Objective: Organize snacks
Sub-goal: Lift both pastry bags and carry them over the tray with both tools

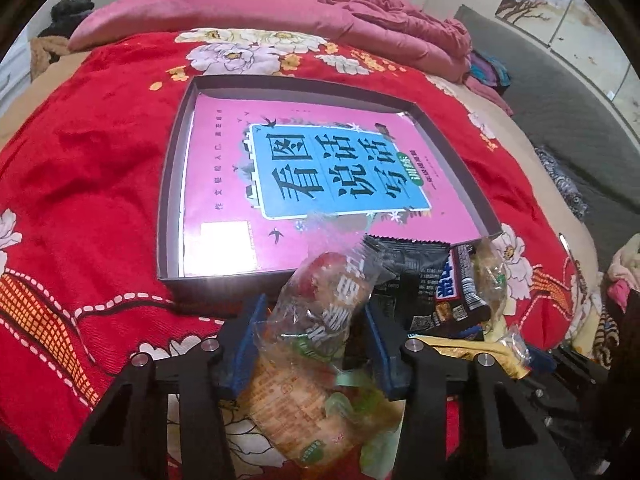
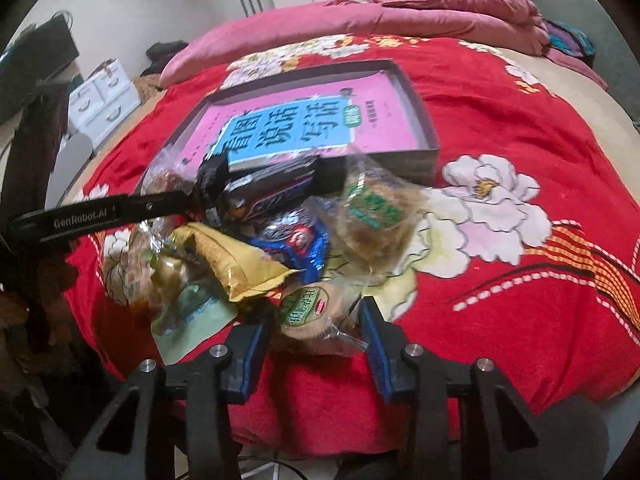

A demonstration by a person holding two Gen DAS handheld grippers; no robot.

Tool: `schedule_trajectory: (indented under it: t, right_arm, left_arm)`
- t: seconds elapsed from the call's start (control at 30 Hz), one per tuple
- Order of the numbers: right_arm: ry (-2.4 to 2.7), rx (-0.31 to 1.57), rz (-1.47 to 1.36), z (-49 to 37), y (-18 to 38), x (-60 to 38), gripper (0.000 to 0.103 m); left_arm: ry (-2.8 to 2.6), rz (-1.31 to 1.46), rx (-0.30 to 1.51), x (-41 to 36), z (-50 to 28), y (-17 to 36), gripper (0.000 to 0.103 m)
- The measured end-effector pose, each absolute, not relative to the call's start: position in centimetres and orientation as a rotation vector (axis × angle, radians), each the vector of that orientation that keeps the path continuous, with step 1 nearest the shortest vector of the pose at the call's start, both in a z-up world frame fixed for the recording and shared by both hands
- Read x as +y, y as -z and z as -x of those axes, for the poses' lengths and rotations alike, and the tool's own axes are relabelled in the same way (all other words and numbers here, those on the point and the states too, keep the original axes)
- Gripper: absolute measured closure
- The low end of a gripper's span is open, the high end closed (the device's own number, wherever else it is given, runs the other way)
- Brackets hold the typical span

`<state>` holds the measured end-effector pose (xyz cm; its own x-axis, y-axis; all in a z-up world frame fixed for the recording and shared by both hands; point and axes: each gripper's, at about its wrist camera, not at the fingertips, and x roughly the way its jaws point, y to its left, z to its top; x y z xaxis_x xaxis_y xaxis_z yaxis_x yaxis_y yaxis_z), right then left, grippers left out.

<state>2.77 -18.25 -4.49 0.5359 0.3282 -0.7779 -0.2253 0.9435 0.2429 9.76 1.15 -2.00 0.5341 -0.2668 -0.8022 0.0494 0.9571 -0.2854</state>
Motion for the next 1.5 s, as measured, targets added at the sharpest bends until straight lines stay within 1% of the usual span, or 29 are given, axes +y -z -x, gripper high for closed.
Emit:
schedule_trajectory:
  t: [0.2, 0.33, 0.63, 1.03, 1.5]
  right_arm:
    - [-0.284, 0.920, -0.128, -2.9, 3.8, -19.5, 0.059]
    - [-0.262, 0.907, -0.117, -3.0, 3.6, -19.9, 0.059]
    - [-0.260, 0.945, -0.098, -4.1, 4.9, -19.9, 0.059]
    - [-0.246, 0.829, -0.109, -3.1, 1.6, -21.2, 0.059]
    - [-0.246, 0.766, -0.130, -4.9, -0.5, -21.6, 0.059]
  left_arm:
    - [0.205, 0.267, 0.978, 1.7, -9.2, 1.6, 0.059]
    - [0.209, 0.296, 0.982, 2.1, -9.1, 1.7, 0.060]
    - [0.215, 0.330, 0.976, 2.6, -8.9, 1.8, 0.061]
    - [0.225, 0.361, 0.917, 3.4, -8.2, 0.3, 0.061]
    - [0.194, 0.383, 0.835, 5.0, -8.5, -1.3, 0.061]
